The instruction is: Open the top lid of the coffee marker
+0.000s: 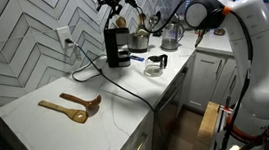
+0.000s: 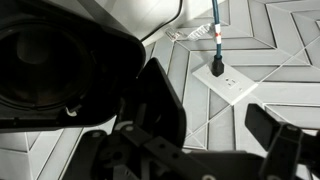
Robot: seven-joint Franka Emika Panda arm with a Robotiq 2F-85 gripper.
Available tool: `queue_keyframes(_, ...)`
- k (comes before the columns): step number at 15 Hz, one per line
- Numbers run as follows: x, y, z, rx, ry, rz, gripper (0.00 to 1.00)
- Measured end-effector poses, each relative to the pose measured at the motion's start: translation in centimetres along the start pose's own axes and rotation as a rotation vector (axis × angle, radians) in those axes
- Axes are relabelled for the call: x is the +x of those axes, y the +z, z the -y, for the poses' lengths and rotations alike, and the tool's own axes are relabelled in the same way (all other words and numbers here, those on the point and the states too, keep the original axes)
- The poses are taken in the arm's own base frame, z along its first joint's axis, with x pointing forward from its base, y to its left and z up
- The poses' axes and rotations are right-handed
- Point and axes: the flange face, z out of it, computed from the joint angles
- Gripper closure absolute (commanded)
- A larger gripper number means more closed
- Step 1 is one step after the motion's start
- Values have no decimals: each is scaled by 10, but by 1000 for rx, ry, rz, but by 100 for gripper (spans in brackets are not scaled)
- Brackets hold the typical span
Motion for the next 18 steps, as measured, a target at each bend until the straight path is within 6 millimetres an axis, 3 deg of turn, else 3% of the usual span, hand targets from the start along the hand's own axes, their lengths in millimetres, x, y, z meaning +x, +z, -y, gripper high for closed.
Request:
queue_keyframes(9,-3,17,20,24,-157,-2,0)
queue_keyframes(18,2,9,37,40,-272,-77,0)
